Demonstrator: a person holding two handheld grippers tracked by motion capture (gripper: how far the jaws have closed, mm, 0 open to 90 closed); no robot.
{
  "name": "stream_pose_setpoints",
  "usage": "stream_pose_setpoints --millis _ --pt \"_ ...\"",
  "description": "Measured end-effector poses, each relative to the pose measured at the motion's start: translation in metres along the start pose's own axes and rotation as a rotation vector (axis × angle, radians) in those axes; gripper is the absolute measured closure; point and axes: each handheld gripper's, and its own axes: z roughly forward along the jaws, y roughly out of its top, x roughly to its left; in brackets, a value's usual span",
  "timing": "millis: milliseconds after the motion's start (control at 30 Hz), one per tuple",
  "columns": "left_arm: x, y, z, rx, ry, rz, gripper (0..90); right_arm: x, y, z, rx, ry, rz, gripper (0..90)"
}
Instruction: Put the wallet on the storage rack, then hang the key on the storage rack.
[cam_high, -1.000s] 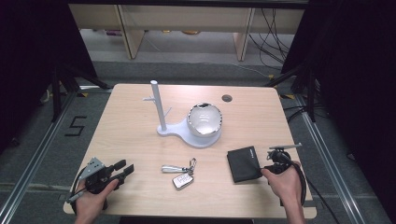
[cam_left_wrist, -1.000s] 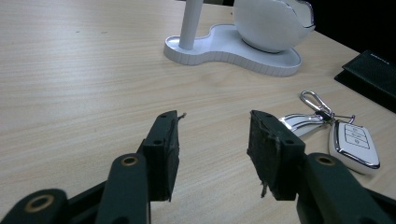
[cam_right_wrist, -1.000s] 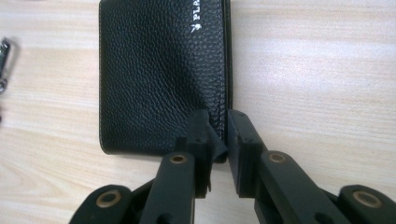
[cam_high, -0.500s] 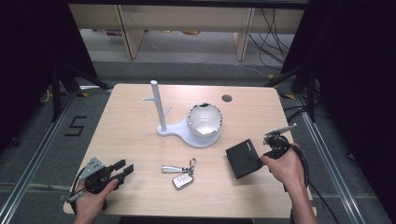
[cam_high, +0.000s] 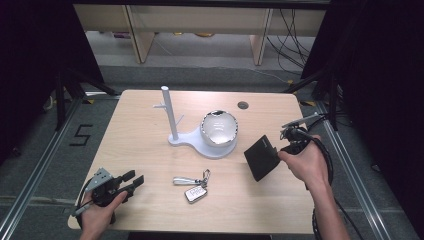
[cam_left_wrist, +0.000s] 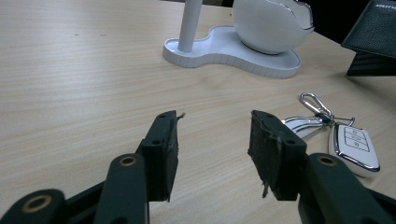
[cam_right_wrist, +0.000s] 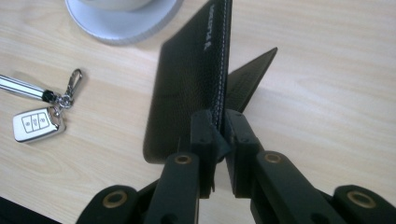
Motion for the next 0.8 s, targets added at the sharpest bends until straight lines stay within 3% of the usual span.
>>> stream_pose_setpoints --millis 133,167,200,367,633,700,800 --pt "0.0 0.0 0.0 0.008 0.008 -0.001 51.2 0.003 0.007 -0.007 -0.016 0.005 -0.005 84.4" --pt "0.0 -0.001 0.0 0.01 0.01 -0.001 51.2 0.005 0.008 -0.009 -0.012 0.003 0.012 84.4" --pt "0.0 -0.001 0.0 0.01 0.01 -0.001 51.2 0.003 0.009 -0.01 -0.026 0.002 -0.015 84.5" --pt "-0.001 -0.001 0.0 0.008 0.013 0.001 51.2 0.004 0.011 -0.012 -0.022 0.007 -0.022 84.6" --pt "-0.001 -0.001 -0.001 0.007 0.016 -0.002 51.2 0.008 0.014 -0.018 -0.052 0.013 -0.002 85.0" --pt "-0.001 0.0 -0.001 0.004 0.017 -0.003 51.2 0.008 0.016 -0.021 -0.068 0.007 -0.032 85.2" --pt "-0.001 0.0 0.0 -0.002 0.014 -0.004 51.2 0.01 0.02 -0.025 -0.079 0.005 -0.04 85.6"
